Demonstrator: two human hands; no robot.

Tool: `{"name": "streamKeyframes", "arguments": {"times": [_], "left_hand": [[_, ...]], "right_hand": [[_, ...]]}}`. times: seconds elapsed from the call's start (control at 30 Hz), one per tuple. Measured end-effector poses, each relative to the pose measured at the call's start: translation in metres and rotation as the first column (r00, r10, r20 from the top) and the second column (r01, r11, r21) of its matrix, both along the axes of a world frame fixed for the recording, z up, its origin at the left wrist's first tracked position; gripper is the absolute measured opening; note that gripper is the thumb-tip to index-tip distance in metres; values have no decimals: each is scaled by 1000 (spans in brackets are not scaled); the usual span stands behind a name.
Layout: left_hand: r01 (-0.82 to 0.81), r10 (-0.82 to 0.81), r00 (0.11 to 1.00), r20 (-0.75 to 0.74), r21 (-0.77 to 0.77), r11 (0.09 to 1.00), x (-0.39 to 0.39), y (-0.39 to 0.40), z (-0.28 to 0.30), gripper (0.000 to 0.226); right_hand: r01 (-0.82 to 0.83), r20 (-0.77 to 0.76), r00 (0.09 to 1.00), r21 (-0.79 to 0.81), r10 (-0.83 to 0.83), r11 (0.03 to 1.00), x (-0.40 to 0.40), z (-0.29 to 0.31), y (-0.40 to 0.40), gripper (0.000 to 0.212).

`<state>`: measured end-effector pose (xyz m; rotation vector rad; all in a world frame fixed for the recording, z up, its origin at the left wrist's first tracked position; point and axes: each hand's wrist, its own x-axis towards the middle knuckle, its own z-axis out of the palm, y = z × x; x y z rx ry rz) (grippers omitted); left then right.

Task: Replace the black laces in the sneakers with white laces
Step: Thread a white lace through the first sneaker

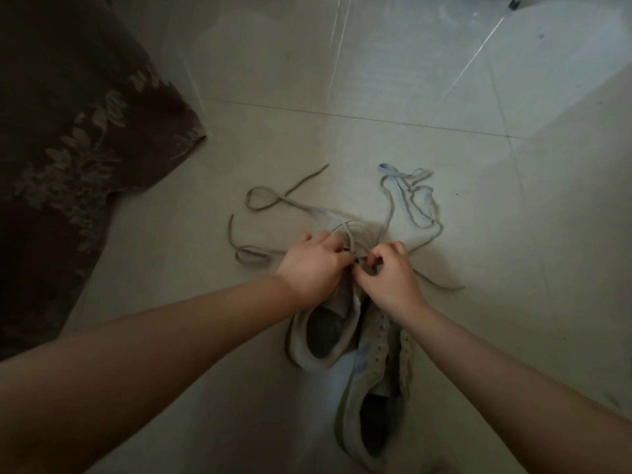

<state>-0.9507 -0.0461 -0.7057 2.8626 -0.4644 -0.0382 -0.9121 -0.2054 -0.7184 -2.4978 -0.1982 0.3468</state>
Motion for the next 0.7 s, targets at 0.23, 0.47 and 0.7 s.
{"name": "streamKeyframes", "arguments": {"times": [0.23,0.47,0.7], "left_hand": [[-122,136,977,-162,93,988,29,-25,3,23],[-436,432,886,-168,11,900,13,66,-9,15],[-427,330,853,-404,-177,887,-19,60,-32,14]], "right_hand": [[-12,27,1000,-70,14,998,0,2,1,30],[95,23,995,-61,-94,994,-2,6,-3,33],[18,-25,999,-80,-20,997,-2,3,7,27]]}}
